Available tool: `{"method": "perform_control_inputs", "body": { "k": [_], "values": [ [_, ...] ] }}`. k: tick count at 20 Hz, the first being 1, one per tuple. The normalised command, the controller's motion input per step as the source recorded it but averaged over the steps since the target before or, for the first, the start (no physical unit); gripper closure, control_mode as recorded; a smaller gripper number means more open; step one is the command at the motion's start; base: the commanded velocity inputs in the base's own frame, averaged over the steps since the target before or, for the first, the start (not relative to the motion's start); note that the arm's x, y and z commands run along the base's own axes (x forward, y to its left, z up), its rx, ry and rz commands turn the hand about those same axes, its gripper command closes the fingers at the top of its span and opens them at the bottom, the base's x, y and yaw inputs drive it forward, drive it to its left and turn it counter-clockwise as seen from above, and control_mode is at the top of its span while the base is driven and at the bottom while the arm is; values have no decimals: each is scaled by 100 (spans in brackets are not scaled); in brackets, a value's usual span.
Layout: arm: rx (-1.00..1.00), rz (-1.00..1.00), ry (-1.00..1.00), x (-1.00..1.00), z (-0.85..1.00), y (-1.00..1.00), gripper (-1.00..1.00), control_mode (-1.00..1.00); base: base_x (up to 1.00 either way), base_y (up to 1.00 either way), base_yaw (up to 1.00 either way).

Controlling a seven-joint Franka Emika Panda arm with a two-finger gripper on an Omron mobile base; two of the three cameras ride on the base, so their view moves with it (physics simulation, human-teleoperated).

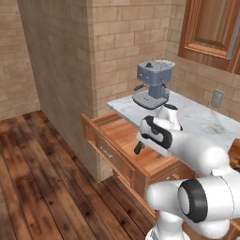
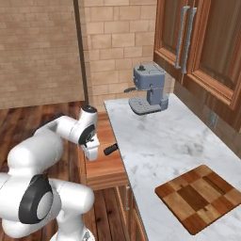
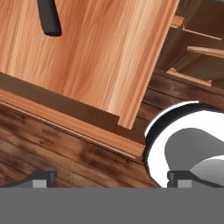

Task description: Pick up the knife from the drawer and place it on the cutting board. Then place the meat from the plate to the cutting board.

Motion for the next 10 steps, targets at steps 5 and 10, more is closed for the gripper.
{"method": "perform_control_inputs", "body": {
  "k": [5,10],
  "values": [
    [0,-5,8,37,-29,7,-100,-100,0,0,0],
    [0,-1,7,39,-28,22,-100,-100,0,0,0]
  ]
}}
